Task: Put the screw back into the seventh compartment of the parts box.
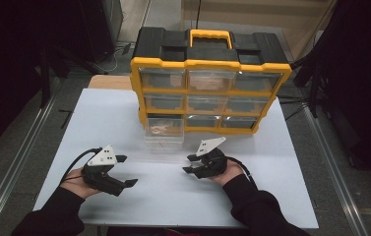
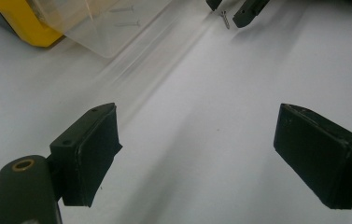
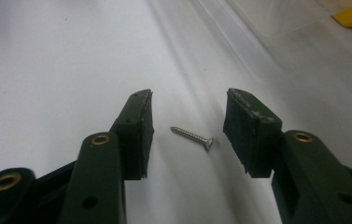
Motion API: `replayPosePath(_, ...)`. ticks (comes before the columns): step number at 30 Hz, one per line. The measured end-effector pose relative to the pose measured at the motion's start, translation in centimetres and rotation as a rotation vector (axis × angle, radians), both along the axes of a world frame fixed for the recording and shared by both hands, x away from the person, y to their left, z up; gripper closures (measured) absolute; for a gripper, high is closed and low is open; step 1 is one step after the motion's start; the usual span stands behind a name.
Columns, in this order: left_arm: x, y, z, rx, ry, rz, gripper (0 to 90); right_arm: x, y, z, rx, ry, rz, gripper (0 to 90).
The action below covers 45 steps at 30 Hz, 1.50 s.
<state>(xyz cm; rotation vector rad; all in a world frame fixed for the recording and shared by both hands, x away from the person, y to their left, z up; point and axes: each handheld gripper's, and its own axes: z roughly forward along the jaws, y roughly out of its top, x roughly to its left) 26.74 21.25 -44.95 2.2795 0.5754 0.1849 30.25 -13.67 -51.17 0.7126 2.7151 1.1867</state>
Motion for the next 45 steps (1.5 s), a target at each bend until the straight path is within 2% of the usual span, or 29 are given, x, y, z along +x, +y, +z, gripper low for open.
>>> replayPosePath(1, 0.01, 0.02, 0.01, -0.001, 0.002, -0.001, 14.0, 0.03, 0.04, -0.07, -0.007, -0.013, 0.008, 55.2)
replayPosePath(5, 0.0, 0.04, 0.02, 0.001, 0.002, -0.001, 14.0, -0.18, 0.24, -0.28, -0.025, -0.012, 0.019, 58.6)
replayPosePath(9, 0.01, 0.05, 0.04, 0.001, 0.0, -0.001, 14.0, -0.39, 0.31, -0.28, -0.042, -0.042, 0.017, 62.4)
replayPosePath(17, 0.02, 0.08, 0.04, 0.001, 0.0, 0.0, 14.0, -0.47, 0.26, -0.29, -0.048, -0.053, 0.014, 71.2)
replayPosePath(29, -0.01, 0.03, 0.03, 0.001, 0.001, -0.002, 14.0, -0.55, 0.34, -0.2, -0.054, -0.044, 0.008, 83.6)
replayPosePath(32, 0.0, 0.03, 0.02, 0.001, 0.001, -0.001, 14.0, -0.56, 0.43, -0.21, -0.049, -0.032, 0.014, 88.5)
replayPosePath(38, 0.0, 0.0, 0.01, 0.002, -0.001, -0.001, 14.0, -0.2, 0.59, 0.11, -0.054, 0.044, -0.017, 89.3)
replayPosePath(42, 0.03, 0.07, 0.04, 0.002, 0.0, 0.0, 14.0, 0.04, 0.57, 0.16, -0.05, 0.062, -0.028, 89.4)
replayPosePath(45, 0.03, 0.08, 0.05, 0.001, -0.001, -0.001, 14.0, 0.28, 0.61, 0.29, -0.046, 0.108, -0.045, 89.4)
